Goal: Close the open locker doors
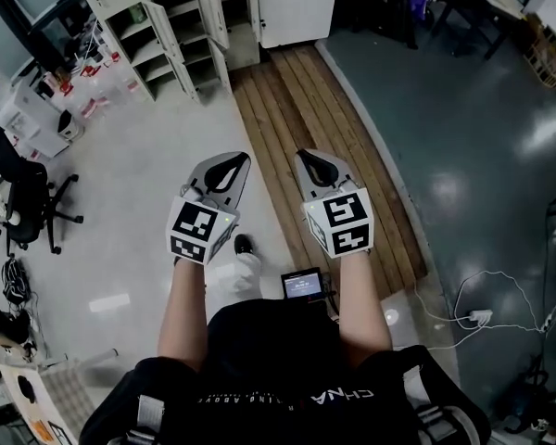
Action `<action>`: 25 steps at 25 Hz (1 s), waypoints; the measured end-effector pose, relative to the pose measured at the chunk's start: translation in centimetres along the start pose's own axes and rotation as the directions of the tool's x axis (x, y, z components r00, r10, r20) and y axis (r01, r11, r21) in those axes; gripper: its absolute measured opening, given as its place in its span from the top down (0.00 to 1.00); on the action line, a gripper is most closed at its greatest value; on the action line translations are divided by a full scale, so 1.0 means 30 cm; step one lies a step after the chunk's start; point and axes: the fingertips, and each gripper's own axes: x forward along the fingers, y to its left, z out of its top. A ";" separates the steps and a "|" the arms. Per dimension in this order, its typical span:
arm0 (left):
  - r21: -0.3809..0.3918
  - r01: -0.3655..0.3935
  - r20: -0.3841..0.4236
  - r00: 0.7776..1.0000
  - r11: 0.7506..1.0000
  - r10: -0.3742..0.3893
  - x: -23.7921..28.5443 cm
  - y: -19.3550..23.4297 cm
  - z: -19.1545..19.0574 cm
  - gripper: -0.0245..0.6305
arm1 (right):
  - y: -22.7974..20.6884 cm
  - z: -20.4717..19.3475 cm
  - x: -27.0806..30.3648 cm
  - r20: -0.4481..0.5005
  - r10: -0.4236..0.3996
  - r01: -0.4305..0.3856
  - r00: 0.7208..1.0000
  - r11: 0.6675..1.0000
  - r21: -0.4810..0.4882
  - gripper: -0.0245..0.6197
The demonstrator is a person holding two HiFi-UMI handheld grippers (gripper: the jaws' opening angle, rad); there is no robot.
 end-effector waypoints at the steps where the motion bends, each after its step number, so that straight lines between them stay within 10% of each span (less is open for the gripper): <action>1: -0.018 0.009 0.005 1.000 1.000 -0.009 0.022 0.025 -0.011 0.93 | -0.014 -0.005 0.034 -0.006 -0.003 0.003 1.000 1.000 0.001 0.91; 15: -0.151 0.041 0.105 0.994 0.988 -0.026 0.292 0.787 -0.009 0.93 | -0.143 0.257 0.748 -0.067 -0.079 0.071 0.995 0.990 -0.121 0.91; 19: 0.024 -0.037 0.027 0.999 0.999 0.036 0.342 0.950 -0.045 0.93 | -0.169 0.309 0.895 -0.063 -0.107 0.098 0.992 0.987 -0.128 0.91; 25: -0.057 0.022 0.043 0.999 0.998 -0.020 0.453 1.054 -0.066 0.93 | -0.225 0.307 1.046 -0.093 -0.097 0.087 0.991 0.991 -0.103 0.91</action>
